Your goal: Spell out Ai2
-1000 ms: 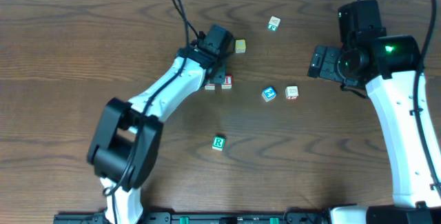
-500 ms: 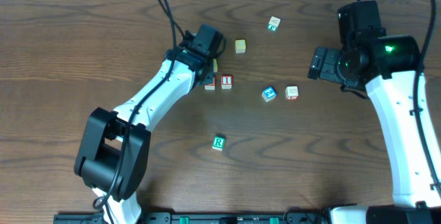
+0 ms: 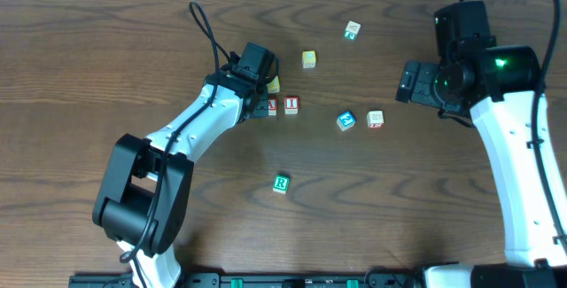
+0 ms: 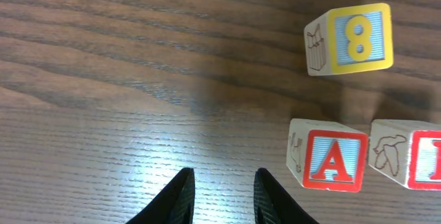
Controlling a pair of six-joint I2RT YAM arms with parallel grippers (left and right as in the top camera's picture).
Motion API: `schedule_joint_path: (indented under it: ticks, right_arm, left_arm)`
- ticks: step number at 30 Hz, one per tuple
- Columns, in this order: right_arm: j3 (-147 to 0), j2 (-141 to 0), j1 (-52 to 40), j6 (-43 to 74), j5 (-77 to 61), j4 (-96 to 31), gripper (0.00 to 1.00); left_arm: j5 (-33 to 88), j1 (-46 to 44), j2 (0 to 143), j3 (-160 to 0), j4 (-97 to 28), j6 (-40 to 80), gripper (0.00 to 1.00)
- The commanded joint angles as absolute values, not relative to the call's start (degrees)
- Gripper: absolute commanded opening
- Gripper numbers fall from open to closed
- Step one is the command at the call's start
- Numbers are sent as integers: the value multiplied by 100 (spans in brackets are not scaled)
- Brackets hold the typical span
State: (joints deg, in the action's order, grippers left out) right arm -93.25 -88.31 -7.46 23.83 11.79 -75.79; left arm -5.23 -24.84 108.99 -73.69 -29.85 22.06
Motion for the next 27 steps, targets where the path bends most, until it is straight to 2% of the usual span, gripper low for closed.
schedule_joint_path:
  ticks: [1,10,27]
  right_arm:
    - [-9327,-8731,-709,2329,1221,-7594,99]
    - [-9327,-8731,-709,2329,1219,-7612,99]
    - [-9327,-8731,-709,2327,1221,-7612,99]
  left_arm:
    - [-440,-2477,10940,-7317,-2967,2206,30]
    - [-316,-2477,10940,-7175,-2897,2294,26]
    - [-78,-2477,10940,-6945,-2309,2338,33]
